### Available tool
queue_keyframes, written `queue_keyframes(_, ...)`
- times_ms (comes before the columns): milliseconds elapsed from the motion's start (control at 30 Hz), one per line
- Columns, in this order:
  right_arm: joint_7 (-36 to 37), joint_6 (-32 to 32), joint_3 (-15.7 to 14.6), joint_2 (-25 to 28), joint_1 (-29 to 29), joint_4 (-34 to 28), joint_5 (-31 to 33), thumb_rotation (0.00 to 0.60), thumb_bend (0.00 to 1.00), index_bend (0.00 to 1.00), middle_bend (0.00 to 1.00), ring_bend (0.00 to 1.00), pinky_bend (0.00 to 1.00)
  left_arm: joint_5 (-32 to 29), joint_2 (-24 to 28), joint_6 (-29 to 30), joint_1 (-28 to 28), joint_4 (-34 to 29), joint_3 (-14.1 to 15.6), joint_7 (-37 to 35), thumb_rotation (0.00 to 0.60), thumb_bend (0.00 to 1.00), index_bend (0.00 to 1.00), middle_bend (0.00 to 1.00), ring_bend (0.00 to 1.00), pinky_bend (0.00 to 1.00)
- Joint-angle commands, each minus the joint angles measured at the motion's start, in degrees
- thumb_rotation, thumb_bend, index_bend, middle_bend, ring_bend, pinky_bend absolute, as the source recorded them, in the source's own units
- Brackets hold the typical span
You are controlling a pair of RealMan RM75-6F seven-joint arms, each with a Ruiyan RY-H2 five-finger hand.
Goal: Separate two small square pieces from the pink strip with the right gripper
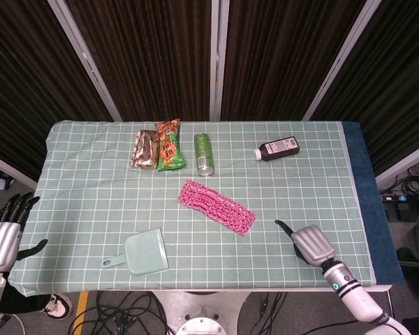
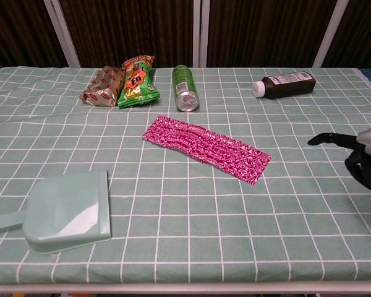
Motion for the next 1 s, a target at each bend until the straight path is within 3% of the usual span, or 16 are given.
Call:
queue_keyframes(33, -3.6, -5.4, 1.3, -1.9, 3.7, -2.8, 6.6, 0.600, 1.00, 0.10, 0.95, 0.91, 0.81, -0.2, 0.1, 0.1, 0.1, 0.2, -0.1, -0.4, 0.600, 0.14, 0.11, 0.07, 0.04, 0.24)
queue_keyframes(267, -9.8, -9.2, 2.3, -4.5, 8.5, -3.0, 18.6, 0.600, 1.00, 0.12, 0.95, 0.92, 0.82, -0.5, 0.3, 0.0, 0.2, 0.8, -0.2, -1.2, 0.600, 0.14, 0.11, 0.07, 0.04, 0.24)
queue_keyframes(767, -23.5, -3.2, 0.3, -10.4, 13.9, -0.8, 28.1, 0.600, 1.00, 0.12, 0.96, 0.92, 0.82, -1.0, 0.4, -0.6, 0.4, 1.9, -0.1, -2.2, 0.600, 0.14, 0.11, 0.07, 0.04, 0.24)
queue_keyframes(1000, -26.4, -1.8, -0.5, -12.0, 15.8, -0.6, 31.2, 0.600, 1.00, 0.12, 0.96, 0.92, 0.82, -1.4, 0.5, -0.8, 0.5, 2.2, -0.1, -2.5, 0.600, 0.14, 0.11, 0.07, 0.04, 0.24)
